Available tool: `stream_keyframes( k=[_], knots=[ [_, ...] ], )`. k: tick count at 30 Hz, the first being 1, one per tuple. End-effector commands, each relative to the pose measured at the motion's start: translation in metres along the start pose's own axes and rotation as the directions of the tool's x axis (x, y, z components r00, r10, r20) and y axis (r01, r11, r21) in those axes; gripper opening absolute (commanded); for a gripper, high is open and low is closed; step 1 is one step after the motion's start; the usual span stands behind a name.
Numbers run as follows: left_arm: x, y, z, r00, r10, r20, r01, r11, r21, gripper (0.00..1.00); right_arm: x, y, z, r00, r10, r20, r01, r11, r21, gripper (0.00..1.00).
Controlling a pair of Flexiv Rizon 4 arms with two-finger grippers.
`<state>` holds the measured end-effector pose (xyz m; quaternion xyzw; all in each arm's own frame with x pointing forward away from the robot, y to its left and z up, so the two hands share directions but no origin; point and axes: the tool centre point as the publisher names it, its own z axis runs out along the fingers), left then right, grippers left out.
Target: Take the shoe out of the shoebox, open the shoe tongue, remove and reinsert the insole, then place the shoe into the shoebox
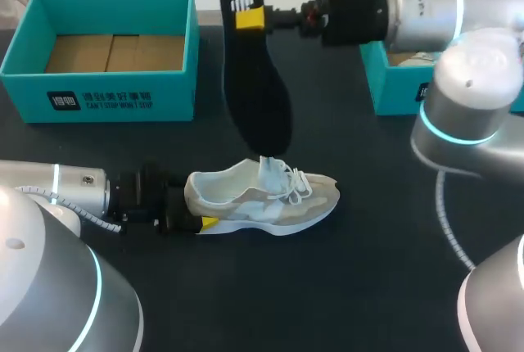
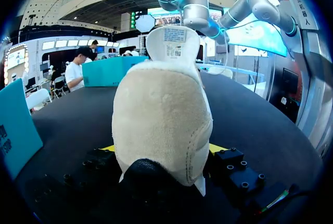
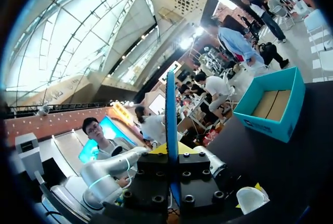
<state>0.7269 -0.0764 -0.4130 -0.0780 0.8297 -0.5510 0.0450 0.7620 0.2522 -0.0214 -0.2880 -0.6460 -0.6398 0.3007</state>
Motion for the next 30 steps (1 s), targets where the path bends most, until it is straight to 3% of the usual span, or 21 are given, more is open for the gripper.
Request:
stream_keyframes(
  k=[1,8,21,30],
  knots=[
    [0.004,0.005,0.005,1.000,0.000,0.002,0.000,1.000,-0.001,0.00,0.027,0.002,-0.026,0.999,0.013,0.037,-0.015,0.999,0.049,0.00],
    [0.004,0.005,0.005,1.000,0.000,0.002,0.000,1.000,-0.001,0.00,0.052,-0.013,-0.027,0.996,0.062,0.069,-0.067,0.995,0.074,0.00],
    [0.004,0.005,0.005,1.000,0.000,0.002,0.000,1.000,-0.001,0.00,0.093,-0.063,-0.028,0.988,0.124,0.095,-0.125,0.992,-0.001,0.00],
    [0.004,0.005,0.005,1.000,0.000,0.002,0.000,1.000,-0.001,0.00,0.108,-0.073,-0.029,0.985,0.144,0.095,-0.147,0.989,0.022,0.00]
  ],
)
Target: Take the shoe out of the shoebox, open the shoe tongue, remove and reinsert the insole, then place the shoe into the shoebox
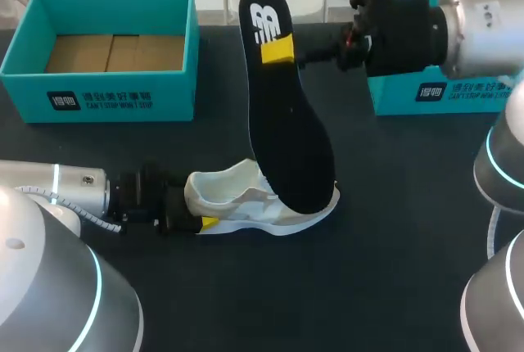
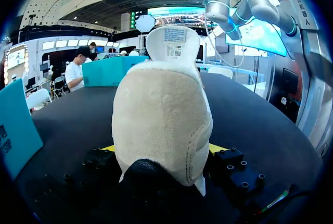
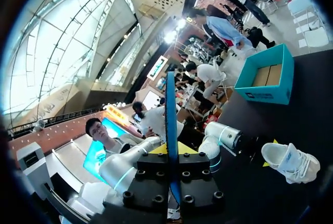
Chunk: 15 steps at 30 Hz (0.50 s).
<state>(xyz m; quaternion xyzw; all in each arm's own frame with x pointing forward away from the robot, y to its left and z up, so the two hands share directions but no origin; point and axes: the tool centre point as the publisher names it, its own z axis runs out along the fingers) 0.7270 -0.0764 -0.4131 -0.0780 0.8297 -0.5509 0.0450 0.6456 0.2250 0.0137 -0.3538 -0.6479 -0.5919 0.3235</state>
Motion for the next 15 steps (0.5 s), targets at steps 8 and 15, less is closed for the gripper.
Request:
stream_keyframes(
  k=[8,15],
  knots=[
    [0.0036,0.0053,0.0045,1.000,0.000,0.002,0.000,1.000,0.000,0.00,0.0011,-0.0070,-0.0041,1.000,-0.015,0.012,0.015,1.000,-0.023,0.00],
    [0.0051,0.0032,-0.0040,1.000,-0.014,-0.003,0.014,1.000,-0.001,1.00,0.0011,-0.0070,-0.0041,1.000,-0.015,0.012,0.015,1.000,-0.023,0.00]
  ],
)
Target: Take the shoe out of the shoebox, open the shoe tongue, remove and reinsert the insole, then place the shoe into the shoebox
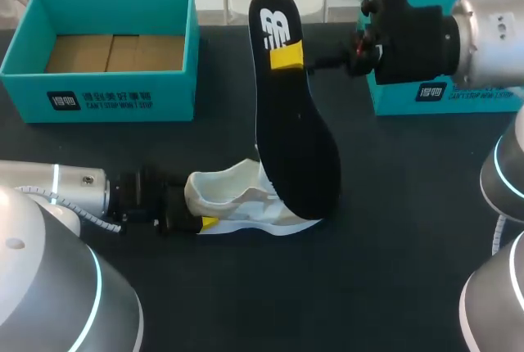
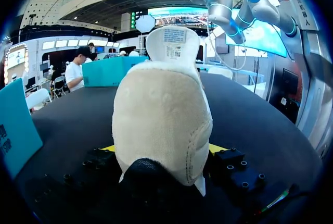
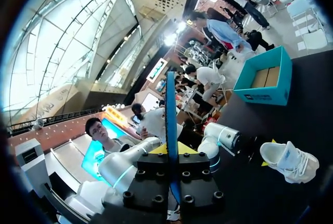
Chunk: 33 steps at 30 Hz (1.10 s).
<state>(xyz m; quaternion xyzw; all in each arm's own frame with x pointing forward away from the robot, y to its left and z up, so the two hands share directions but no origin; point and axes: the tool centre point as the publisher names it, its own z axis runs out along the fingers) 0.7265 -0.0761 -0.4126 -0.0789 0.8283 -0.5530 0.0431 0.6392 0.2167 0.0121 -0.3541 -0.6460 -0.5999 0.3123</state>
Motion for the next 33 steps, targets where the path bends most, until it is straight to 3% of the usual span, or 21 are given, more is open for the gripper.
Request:
stream_keyframes(
  k=[1,9,16,33],
  knots=[
    [0.005,0.004,-0.004,1.000,-0.010,0.001,0.010,1.000,-0.008,1.00,0.000,0.000,0.004,1.000,0.002,0.003,-0.002,1.000,-0.002,0.00],
    [0.001,-0.001,-0.024,0.996,-0.086,-0.016,0.085,0.994,-0.062,1.00,0.000,0.000,0.004,1.000,0.002,0.003,-0.002,1.000,-0.002,0.00],
    [-0.004,-0.008,-0.042,0.987,-0.158,-0.036,0.148,0.969,-0.198,1.00,0.000,0.000,0.004,1.000,0.002,0.003,-0.002,1.000,-0.002,0.00],
    [-0.004,-0.008,-0.044,0.986,-0.159,-0.045,0.148,0.972,-0.184,1.00,0.000,0.000,0.004,1.000,0.002,0.003,-0.002,1.000,-0.002,0.00]
  ],
)
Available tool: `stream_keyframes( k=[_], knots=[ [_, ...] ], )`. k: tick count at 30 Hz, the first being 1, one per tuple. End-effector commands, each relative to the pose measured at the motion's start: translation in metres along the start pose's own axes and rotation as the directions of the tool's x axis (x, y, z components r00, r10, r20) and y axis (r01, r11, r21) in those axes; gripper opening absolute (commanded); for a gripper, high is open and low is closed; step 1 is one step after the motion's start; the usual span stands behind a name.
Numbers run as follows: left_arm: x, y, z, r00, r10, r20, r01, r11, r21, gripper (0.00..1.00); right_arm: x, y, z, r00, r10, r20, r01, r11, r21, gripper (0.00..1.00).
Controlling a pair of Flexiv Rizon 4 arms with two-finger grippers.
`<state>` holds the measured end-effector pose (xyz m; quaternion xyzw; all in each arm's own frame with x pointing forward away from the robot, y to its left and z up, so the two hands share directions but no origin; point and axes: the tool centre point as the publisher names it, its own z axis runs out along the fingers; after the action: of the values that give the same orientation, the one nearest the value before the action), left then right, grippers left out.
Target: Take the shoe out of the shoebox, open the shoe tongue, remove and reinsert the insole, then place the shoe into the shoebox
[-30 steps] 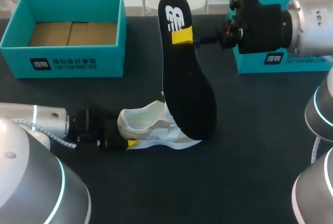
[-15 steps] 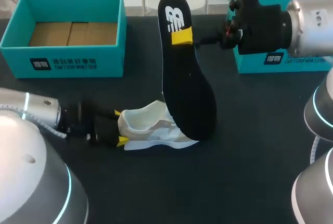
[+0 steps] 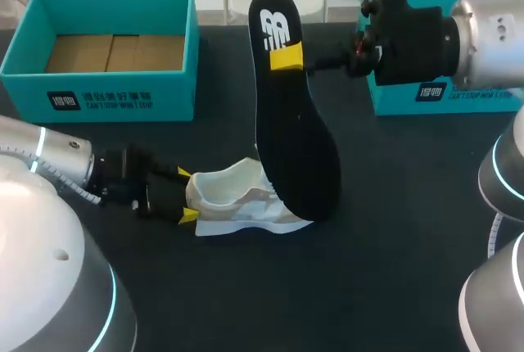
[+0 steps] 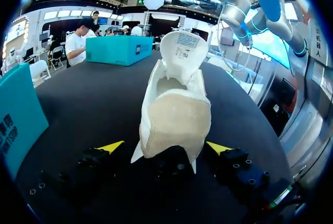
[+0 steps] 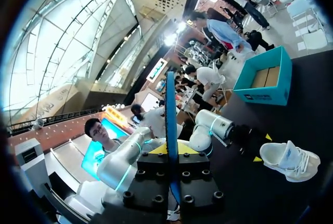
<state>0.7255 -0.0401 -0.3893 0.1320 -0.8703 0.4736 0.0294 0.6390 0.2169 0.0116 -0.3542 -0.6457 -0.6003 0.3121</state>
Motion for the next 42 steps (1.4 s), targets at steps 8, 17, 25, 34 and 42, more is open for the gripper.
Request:
stream_keyframes(
  k=[8,17,25,34,42],
  knots=[
    [0.006,-0.016,-0.018,0.998,0.033,0.048,-0.028,0.994,-0.104,1.00,0.000,0.000,0.004,1.000,0.002,0.004,-0.002,1.000,-0.001,0.00],
    [0.008,-0.042,-0.030,0.995,0.013,0.099,0.019,0.947,-0.321,1.00,0.000,0.000,0.004,1.000,0.002,0.004,-0.002,1.000,-0.001,0.00],
    [0.010,-0.058,-0.030,0.999,0.018,0.044,0.008,0.850,-0.527,1.00,0.000,0.000,0.004,1.000,0.002,0.004,-0.002,1.000,-0.001,0.00],
    [0.004,-0.067,-0.021,0.998,0.013,0.056,0.030,0.705,-0.708,1.00,0.000,0.000,0.004,1.000,0.002,0.004,-0.002,1.000,-0.001,0.00],
    [0.007,-0.072,-0.023,0.997,0.063,0.054,0.005,0.604,-0.797,1.00,0.000,0.000,0.004,1.000,0.002,0.004,-0.002,1.000,-0.001,0.00]
  ],
)
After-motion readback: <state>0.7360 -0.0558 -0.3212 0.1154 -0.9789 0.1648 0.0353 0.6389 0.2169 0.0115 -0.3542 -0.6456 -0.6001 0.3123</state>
